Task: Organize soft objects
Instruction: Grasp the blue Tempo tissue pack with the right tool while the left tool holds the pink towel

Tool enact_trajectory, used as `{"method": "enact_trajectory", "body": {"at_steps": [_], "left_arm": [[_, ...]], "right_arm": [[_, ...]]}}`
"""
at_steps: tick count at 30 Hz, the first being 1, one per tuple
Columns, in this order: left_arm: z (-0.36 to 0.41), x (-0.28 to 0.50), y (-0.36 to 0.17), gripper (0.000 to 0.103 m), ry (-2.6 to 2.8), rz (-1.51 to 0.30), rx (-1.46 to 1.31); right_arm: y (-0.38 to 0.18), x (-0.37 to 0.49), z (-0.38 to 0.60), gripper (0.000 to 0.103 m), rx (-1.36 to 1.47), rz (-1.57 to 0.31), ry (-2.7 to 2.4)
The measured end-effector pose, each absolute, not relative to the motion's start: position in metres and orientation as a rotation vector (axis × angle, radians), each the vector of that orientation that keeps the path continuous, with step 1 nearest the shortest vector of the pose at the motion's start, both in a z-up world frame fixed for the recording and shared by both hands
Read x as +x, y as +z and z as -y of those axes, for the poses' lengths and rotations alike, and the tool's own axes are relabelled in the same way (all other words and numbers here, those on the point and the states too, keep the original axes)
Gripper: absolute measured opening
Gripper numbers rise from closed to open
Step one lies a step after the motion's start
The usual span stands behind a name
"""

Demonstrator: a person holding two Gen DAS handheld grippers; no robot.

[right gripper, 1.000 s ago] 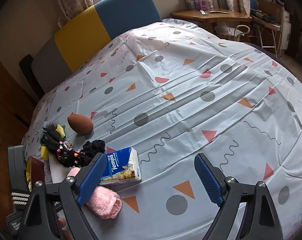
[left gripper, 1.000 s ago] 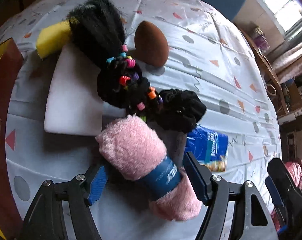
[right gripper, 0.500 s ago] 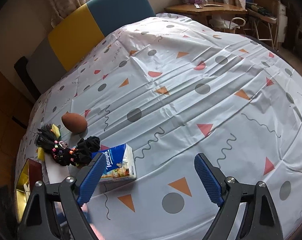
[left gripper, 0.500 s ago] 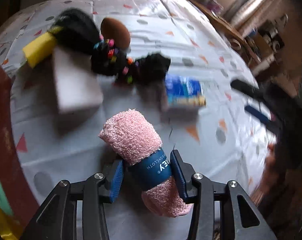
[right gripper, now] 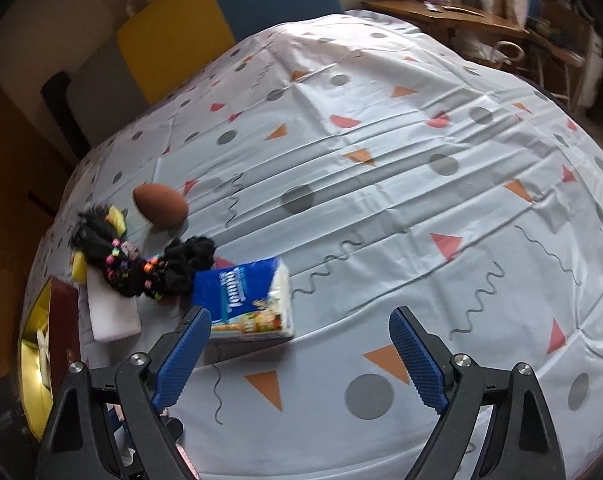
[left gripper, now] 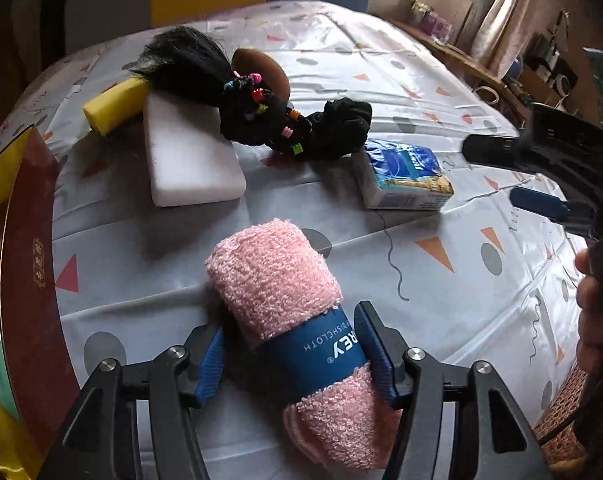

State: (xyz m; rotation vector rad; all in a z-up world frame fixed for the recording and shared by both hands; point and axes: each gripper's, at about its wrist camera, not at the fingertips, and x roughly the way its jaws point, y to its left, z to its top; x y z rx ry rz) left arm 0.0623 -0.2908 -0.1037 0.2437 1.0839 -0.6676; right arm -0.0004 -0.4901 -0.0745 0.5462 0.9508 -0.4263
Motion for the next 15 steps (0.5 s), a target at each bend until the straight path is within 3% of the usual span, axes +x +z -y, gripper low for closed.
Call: {"method": "enact_trajectory", "body": {"at_steps": [3,6,10,12,15], "left_arm": [[0.286,0.058,-0.105,0.061,-0.688,-1.049,0.242],[0.270,0.051,-0.103,0.061,-0.702,-1.024,0.236],[0.265,0.049,-0.103,0.061,-0.708,-1.020,0.220],[0.266,0.050,-0.105,0.061,-0.715,-1.020,0.206],[0.263,0.048,-0.104,0.057,-0.714,-1.009,0.210]], "right_arm": [[-0.077,0.013,0.476,0.092,0.479,-0.982,-0.371],[-0.082,0.033,0.461,0.103,0.378,-1.008,-0.351],[-0.097,0.057,0.451,0.102,0.302,-1.038,-0.333],[-0.110,0.065,0.449,0.073,0.271,-1.084,-0.320],[-0.113,0.064,0.454,0.073,0.300,-1.074,-0.296]]}}
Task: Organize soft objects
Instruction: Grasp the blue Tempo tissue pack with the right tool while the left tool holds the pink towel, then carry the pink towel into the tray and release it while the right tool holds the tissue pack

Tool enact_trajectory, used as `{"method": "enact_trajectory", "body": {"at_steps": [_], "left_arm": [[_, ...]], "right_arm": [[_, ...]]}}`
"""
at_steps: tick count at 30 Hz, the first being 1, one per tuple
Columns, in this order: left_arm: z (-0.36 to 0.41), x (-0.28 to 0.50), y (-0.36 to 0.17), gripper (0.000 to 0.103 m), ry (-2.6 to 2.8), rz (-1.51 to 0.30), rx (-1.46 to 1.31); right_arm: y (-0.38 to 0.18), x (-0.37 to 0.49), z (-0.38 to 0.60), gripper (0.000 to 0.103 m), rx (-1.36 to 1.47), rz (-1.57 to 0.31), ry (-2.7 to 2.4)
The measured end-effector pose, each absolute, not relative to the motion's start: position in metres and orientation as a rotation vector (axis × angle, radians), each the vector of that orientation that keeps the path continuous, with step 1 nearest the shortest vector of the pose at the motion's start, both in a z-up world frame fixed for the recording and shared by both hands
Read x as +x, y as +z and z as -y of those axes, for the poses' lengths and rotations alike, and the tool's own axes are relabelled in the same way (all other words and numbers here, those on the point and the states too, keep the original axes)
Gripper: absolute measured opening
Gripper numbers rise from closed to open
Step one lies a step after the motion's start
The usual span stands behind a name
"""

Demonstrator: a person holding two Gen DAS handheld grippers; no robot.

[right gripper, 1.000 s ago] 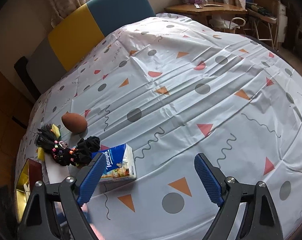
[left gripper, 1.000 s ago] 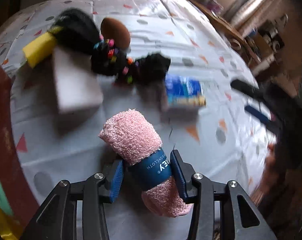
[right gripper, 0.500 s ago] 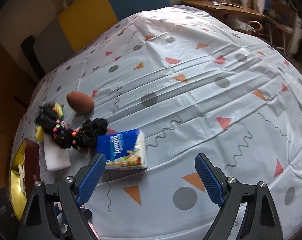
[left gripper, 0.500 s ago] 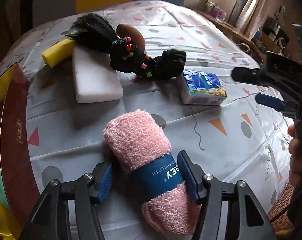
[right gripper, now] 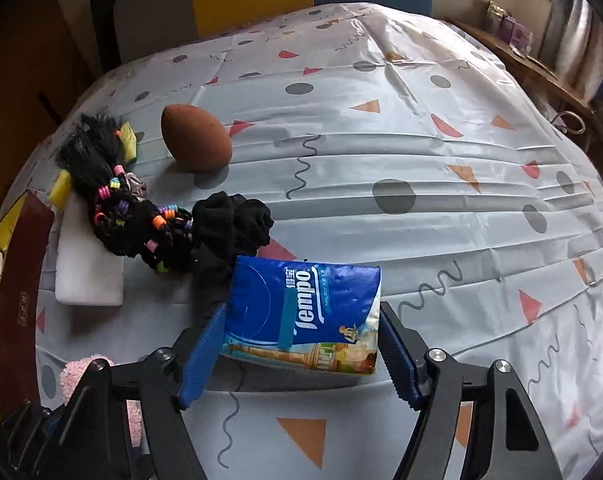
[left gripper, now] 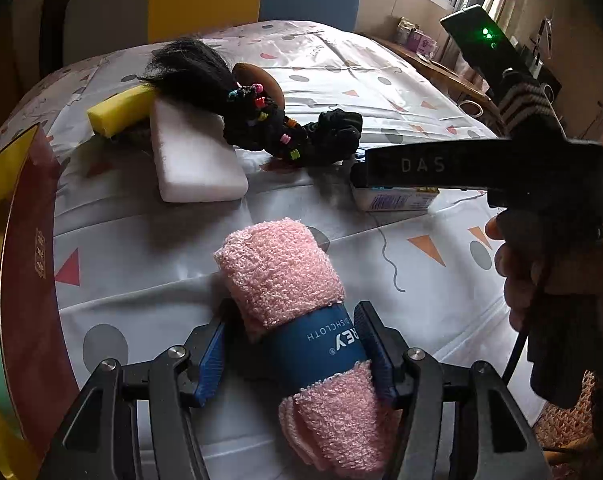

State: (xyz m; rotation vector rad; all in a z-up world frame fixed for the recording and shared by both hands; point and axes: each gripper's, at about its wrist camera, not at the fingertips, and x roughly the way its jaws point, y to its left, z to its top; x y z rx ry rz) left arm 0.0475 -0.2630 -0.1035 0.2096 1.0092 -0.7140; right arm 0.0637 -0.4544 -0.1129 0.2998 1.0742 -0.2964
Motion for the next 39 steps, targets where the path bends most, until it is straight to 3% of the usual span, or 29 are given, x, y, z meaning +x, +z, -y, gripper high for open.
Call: {"method": "enact_trajectory", "body": {"at_steps": [3,6,13,25,39], "left_arm": [[0.259,0.043,-0.100,0.044,-0.704,-0.998,0.229],[0.262,0.040,-0.099,0.041,-0.718,-0.993,0.253],[0.260,0.027,-0.085,0.039,-0.740,-0.975,0.248],[0.209,0.004,-0.015,0.040,-0.762,-0.866,0.153],[0.038,0.063,0.014,0.040,-0.403,-0.860,-0.121]], "right_arm": [[-0.117,0.061,0.463,0.073,0.363,-1.072,-0.275],[-0.117,0.060,0.462,0.074,0.362,-1.067,-0.264],[-0.122,0.060,0.458,0.075,0.334,-1.070,-0.256],[-0.124,0.065,0.444,0.075,0.215,-1.098,-0.275],[-0.125,0.062,0.435,0.074,0.168,-1.088,-0.285]]}}
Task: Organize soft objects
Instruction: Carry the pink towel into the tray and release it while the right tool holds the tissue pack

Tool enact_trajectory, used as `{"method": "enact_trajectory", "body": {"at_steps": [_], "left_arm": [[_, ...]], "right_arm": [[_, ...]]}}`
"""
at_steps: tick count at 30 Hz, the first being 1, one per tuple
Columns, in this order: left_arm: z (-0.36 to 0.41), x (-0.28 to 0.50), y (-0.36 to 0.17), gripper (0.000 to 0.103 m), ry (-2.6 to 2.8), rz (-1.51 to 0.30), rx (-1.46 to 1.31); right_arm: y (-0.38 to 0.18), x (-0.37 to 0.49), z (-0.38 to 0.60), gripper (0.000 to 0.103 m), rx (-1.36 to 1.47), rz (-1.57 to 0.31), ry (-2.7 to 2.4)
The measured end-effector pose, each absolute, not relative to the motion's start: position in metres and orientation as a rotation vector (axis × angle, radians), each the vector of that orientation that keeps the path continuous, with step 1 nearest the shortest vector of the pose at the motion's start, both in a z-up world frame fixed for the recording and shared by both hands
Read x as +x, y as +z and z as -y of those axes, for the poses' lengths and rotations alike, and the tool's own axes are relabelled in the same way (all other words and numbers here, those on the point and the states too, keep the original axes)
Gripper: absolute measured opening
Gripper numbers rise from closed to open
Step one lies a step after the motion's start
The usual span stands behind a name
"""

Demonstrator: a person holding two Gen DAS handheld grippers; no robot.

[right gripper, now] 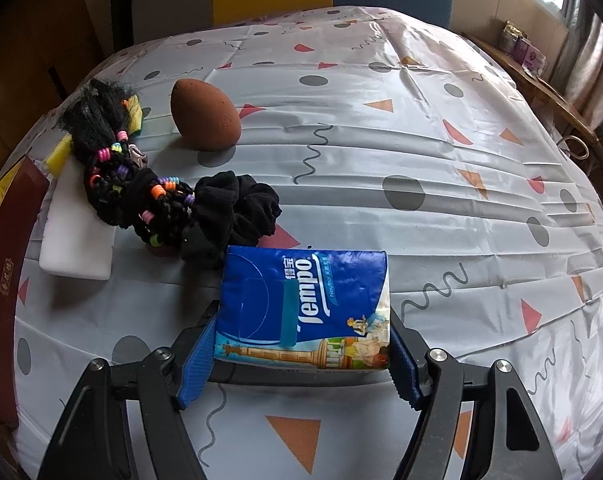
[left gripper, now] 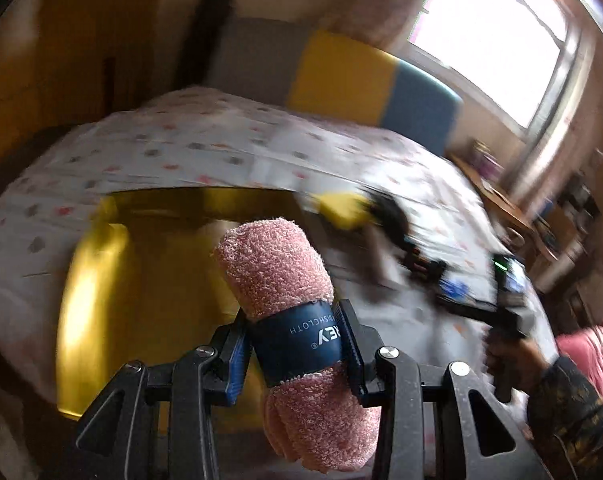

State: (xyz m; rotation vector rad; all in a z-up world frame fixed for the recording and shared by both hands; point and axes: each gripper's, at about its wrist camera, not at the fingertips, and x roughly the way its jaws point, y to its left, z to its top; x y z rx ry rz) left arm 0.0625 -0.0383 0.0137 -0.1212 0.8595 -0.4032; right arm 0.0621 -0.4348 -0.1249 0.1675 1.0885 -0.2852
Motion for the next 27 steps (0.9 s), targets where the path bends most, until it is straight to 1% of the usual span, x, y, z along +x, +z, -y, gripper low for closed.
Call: {"method": "enact_trajectory", "body": {"at_steps": [6,11,22,26,27], "left_arm": [[-0.017,0.094,-0.008,0.040,-0.235,-0.903,-0.136],[-0.034,0.125,-0.030,0.040,-0.177,-0.969,-0.159],[0.002,0.202,-0.058,0.041,-0.172,-1.030,-0.022],[0.015,0.225,-0.068,0.044,-0.177,-1.047,0.005],[0.018,0.228,-0.070,0.048,-0.183,-1.046,0.010]], "right_arm": [[-0.124,0.061,0.432,0.074,0.163,-1.088,-0.288],[-0.124,0.062,0.431,0.074,0.157,-1.089,-0.289],[-0.123,0.060,0.425,0.074,0.142,-1.088,-0.291],[-0.122,0.060,0.424,0.074,0.139,-1.088,-0.290],[-0.122,0.060,0.424,0.074,0.139,-1.088,-0.290]]}}
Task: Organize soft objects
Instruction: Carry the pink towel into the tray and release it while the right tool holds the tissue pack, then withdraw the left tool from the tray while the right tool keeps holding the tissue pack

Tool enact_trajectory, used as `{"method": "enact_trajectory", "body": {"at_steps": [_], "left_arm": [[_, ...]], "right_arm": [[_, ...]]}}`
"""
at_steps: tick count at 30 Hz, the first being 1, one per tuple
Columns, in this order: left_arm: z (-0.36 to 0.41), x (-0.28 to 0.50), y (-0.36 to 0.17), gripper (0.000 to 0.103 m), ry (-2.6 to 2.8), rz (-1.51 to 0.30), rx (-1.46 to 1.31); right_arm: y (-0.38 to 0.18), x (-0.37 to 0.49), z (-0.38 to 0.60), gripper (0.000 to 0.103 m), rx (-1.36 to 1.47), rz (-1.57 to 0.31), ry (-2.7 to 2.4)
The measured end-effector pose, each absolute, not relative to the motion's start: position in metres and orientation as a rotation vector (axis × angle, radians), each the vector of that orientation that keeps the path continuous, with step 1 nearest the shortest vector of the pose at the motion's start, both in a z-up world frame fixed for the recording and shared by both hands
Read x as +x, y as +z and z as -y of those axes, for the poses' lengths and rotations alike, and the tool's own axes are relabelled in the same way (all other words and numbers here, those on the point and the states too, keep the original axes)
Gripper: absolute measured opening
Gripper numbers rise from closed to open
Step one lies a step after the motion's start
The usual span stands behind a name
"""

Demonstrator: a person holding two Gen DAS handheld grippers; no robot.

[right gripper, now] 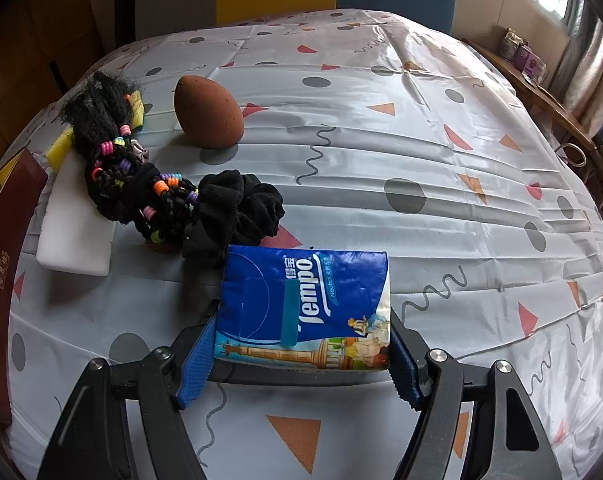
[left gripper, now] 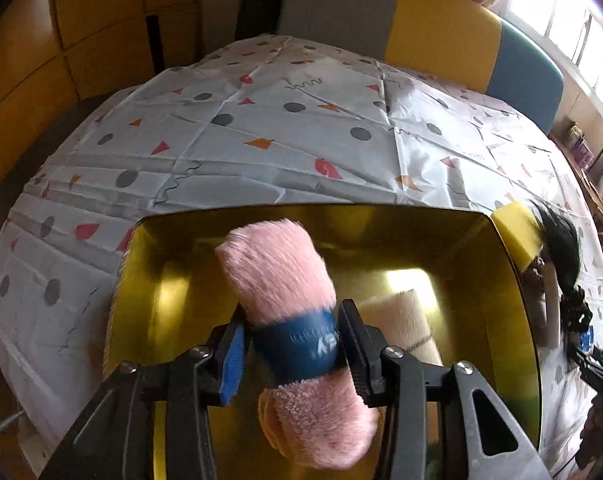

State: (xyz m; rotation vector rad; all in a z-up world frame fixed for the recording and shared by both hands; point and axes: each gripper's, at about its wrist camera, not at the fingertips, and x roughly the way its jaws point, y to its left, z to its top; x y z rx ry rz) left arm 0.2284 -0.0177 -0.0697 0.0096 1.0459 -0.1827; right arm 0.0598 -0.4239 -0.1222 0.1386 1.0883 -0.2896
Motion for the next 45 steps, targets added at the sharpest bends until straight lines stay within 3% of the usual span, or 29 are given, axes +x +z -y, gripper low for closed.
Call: {"method": "enact_trajectory", "body": {"at_steps": [3,4,26,45], "left_arm": [[0.023,0.238,-0.074,0.069,-0.168,-1.045,0.024],[0.022,0.239,-0.074,0.071,-0.159,-1.044,0.019],[0.003,0.075,-0.012,0.071,-0.074,-0.818,0.012],[0.022,0.029,-0.012,0.071,-0.121,-0.798,0.082]], "right_arm": [[-0.122,0.060,0.424,0.074,0.139,-1.088,-0.289],[-0.122,0.060,0.424,0.074,0.138,-1.088,-0.290],[-0.120,0.063,0.432,0.077,0.174,-1.091,-0.295],[-0.110,0.066,0.437,0.072,0.179,-1.032,-0.289]]}}
